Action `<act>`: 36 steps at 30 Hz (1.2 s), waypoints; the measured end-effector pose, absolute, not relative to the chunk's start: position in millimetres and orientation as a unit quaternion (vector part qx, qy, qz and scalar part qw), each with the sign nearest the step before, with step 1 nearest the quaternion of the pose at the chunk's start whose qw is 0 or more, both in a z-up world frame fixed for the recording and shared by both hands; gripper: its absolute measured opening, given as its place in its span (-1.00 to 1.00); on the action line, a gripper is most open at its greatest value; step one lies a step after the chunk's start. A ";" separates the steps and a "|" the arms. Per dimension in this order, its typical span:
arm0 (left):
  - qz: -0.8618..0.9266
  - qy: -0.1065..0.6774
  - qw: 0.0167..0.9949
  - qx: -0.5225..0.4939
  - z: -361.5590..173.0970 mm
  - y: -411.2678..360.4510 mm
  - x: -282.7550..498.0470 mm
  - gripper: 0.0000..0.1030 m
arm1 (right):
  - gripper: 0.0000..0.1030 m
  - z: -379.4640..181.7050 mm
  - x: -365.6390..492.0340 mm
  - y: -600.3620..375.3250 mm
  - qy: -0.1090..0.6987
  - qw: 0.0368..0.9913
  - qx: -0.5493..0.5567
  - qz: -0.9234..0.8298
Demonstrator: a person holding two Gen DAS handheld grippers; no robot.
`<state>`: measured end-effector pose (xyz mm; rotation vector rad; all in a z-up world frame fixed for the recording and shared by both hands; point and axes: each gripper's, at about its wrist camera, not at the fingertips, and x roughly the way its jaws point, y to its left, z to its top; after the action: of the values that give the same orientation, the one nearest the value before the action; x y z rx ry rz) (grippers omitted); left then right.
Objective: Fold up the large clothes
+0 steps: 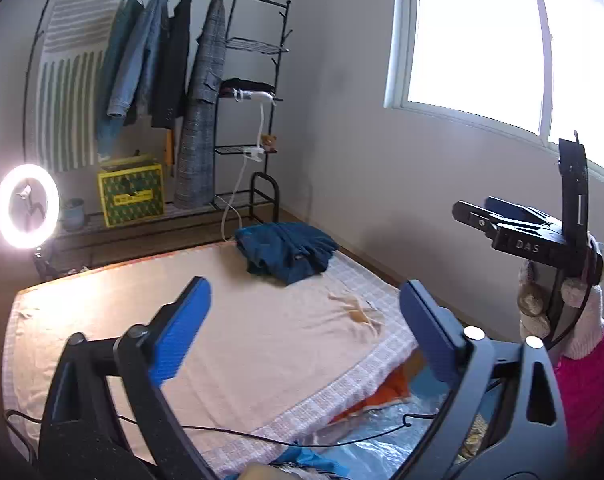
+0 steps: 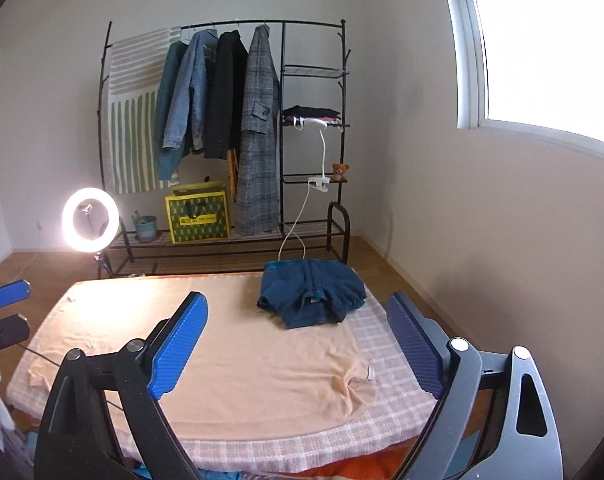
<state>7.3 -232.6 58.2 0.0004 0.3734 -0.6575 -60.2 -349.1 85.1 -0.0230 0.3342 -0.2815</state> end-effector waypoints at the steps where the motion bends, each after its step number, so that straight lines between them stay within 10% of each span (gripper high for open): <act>1: -0.313 0.179 0.933 0.003 57.3 -231.8 6.2 0.96 | 0.94 84.3 -61.9 -347.2 0.161 0.977 -0.011 -0.142; 36: -0.268 0.212 0.940 0.016 30.6 -219.6 18.7 1.00 | 0.99 53.9 -42.0 -335.7 0.183 0.973 -0.019 -0.141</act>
<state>18.7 -219.6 30.6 0.0322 0.4326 -0.5467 -42.0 -335.7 53.9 -0.0386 0.3698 -0.2843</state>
